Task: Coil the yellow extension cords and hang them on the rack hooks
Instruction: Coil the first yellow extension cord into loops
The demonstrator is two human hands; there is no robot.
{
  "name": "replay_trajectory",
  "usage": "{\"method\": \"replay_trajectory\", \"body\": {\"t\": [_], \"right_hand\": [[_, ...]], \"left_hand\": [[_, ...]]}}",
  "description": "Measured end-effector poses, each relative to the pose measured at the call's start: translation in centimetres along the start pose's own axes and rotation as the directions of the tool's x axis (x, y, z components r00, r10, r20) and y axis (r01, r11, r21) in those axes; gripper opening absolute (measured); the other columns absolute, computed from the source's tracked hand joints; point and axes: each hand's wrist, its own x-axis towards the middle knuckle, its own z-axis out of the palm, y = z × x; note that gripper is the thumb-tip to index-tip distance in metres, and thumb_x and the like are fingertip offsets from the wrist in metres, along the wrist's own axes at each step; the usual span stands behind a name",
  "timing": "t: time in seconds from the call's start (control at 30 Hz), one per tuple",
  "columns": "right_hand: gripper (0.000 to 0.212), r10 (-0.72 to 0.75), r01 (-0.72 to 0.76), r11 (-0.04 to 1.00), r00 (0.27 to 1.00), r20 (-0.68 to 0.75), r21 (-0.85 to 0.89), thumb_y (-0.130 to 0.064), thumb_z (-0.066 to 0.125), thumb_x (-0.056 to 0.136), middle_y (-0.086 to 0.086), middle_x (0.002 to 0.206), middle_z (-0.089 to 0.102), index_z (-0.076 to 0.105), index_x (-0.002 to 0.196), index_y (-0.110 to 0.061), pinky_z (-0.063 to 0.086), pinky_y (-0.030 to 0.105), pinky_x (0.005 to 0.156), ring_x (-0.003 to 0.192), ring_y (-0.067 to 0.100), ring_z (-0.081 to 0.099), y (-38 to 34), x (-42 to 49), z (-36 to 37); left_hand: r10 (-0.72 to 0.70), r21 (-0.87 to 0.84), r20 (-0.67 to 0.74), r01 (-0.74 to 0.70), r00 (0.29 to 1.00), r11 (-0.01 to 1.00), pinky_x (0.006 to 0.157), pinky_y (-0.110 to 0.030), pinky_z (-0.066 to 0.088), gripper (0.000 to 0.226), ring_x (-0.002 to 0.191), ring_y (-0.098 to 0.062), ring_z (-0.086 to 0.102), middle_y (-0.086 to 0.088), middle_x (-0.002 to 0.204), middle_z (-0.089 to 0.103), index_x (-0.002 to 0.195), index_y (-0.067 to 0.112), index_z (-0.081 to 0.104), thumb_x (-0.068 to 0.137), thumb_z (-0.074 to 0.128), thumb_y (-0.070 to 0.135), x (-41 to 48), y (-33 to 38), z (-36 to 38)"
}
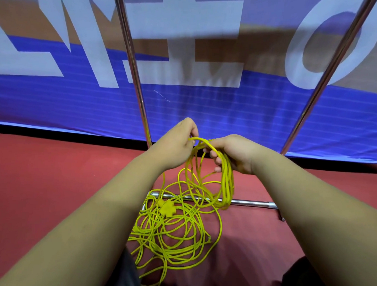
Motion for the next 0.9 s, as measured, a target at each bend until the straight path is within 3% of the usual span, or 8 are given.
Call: {"method": "replay_trajectory", "body": {"t": [0.13, 0.27, 0.47, 0.6, 0.73, 0.9], "right_hand": [[0.016, 0.023, -0.024, 0.999, 0.999, 0.025, 0.037, -0.030, 0.059, 0.101, -0.008, 0.064, 0.047, 0.067, 0.099, -0.015, 0.040, 0.027, 0.052, 0.048, 0.008, 0.037, -0.3, -0.1, -0.1], [0.019, 0.019, -0.022, 0.997, 0.999, 0.041, 0.080, -0.034, 0.061, 0.105, -0.007, 0.063, 0.042, 0.063, 0.097, -0.016, 0.035, 0.026, 0.050, 0.046, 0.008, 0.031, -0.5, -0.5, 0.3], [0.030, -0.026, 0.025, 0.999, 0.999, 0.025, 0.039, -0.042, 0.061, 0.101, -0.003, 0.065, 0.052, 0.068, 0.094, -0.014, 0.037, 0.027, 0.048, 0.043, 0.011, 0.033, -0.5, -0.7, 0.2], [0.039, -0.065, 0.065, 0.998, 0.998, 0.020, -0.003, -0.047, 0.070, 0.096, 0.011, 0.094, 0.080, 0.073, 0.101, -0.008, 0.043, 0.028, 0.048, 0.041, 0.013, 0.041, -0.7, -1.2, 0.1], [0.024, -0.009, 0.007, 0.999, 0.998, 0.061, 0.045, -0.031, 0.070, 0.099, 0.006, 0.094, 0.081, 0.074, 0.107, -0.009, 0.050, 0.027, 0.050, 0.048, 0.010, 0.055, -0.8, -1.5, 0.0], [0.011, 0.026, -0.038, 0.996, 0.989, 0.145, 0.078, -0.024, 0.068, 0.100, 0.000, 0.081, 0.075, 0.073, 0.099, -0.015, 0.050, 0.026, 0.050, 0.050, 0.009, 0.054, -0.7, -1.9, -0.2]], "left_hand": [[-0.125, -0.027, -0.011, 0.125, 0.992, 0.992, 0.069, -0.029, 0.048, 0.015, 0.079, -0.013, 0.057, 0.008, 0.091, 0.057, 0.106, 0.022, 0.051, 0.097, 0.059, 0.014, -0.1, -2.4, 0.8], [-0.247, -0.024, 0.072, 0.249, 0.966, 0.968, 0.067, -0.031, 0.047, 0.013, 0.077, -0.016, 0.058, 0.006, 0.089, 0.063, 0.096, 0.025, 0.056, 0.094, 0.069, 0.022, -0.3, -4.9, 1.3], [-0.200, -0.025, 0.094, 0.203, 0.975, 0.979, 0.064, -0.026, 0.042, 0.013, 0.069, -0.004, 0.055, 0.007, 0.081, 0.068, 0.087, 0.028, 0.067, 0.089, 0.079, 0.029, 0.0, -5.1, 0.8], [-0.162, -0.052, 0.092, 0.167, 0.983, 0.985, 0.066, -0.026, 0.047, 0.015, 0.064, 0.001, 0.058, 0.011, 0.073, 0.072, 0.082, 0.028, 0.075, 0.077, 0.090, 0.031, 0.3, -4.3, 0.0], [-0.111, -0.017, 0.071, 0.113, 0.991, 0.993, 0.066, -0.020, 0.043, 0.012, 0.070, 0.006, 0.060, 0.023, 0.070, 0.068, 0.081, 0.034, 0.078, 0.077, 0.089, 0.031, 0.4, -3.8, -0.3], [-0.026, -0.155, -0.045, 0.019, 0.999, 0.988, 0.077, -0.029, 0.050, 0.014, 0.087, -0.007, 0.065, 0.011, 0.085, 0.070, 0.085, 0.033, 0.082, 0.080, 0.086, 0.022, 0.5, -4.1, -0.4]]}}
